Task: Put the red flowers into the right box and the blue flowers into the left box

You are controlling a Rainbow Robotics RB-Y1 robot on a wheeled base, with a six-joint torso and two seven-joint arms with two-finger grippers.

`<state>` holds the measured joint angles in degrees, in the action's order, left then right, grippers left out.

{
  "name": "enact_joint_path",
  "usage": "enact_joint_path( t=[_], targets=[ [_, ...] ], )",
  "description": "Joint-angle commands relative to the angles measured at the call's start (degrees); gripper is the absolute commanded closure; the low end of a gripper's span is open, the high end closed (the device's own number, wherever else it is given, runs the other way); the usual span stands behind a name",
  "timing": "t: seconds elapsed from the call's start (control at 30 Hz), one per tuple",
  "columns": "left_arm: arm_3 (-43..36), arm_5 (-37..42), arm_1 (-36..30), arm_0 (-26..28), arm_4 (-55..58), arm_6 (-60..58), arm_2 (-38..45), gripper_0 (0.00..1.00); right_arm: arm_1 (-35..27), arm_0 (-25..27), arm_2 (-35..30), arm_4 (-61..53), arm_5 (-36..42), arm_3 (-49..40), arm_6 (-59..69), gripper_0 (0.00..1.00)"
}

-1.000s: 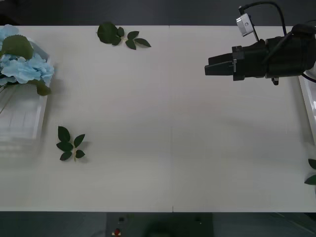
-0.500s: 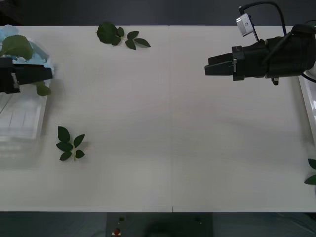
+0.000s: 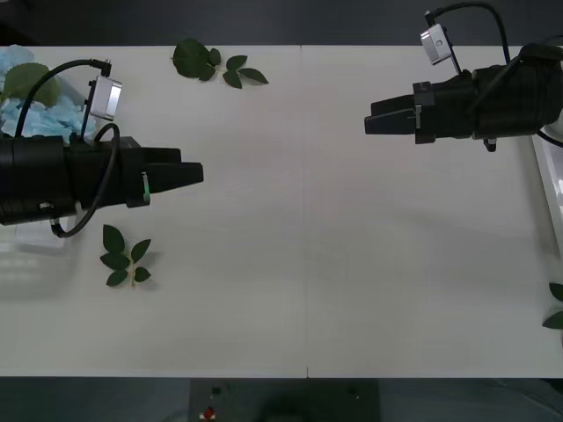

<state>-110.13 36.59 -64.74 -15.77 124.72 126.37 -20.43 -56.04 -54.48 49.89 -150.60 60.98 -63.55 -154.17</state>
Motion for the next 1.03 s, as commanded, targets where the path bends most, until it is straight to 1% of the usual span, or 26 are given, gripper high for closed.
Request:
enact_joint_path(
  t=[0.03,0.23,0.53,1.03],
  targets=[
    [-2.28,-0.46,-5.75,-0.84,0.44,4.32,1.62,0.00,0.15,-1.50,-1.20,-0.57,0.37,-0.96,-0.83,0.00],
    [-1.84,-0.38,-7.95,-0.84,0.52,4.49,-0.57,0.00,0.15,-1.50,-1.20,-0.57,0.37,-0.96,-0.83,0.00],
    [-0.79,-0.46,-7.34,-0.84,0.00,5.11,-2.33,0.00,0.15,-1.50,-1.20,-0.57,0.37,-0.96,-0.83,0.00],
    [-0.79,-0.46,-7.34,-0.84,0.00,5.11,-2.33,0.00,0.15,-1.50,-1.20,-0.57,0.37,-0.96,-0.83,0.00]
  ],
)
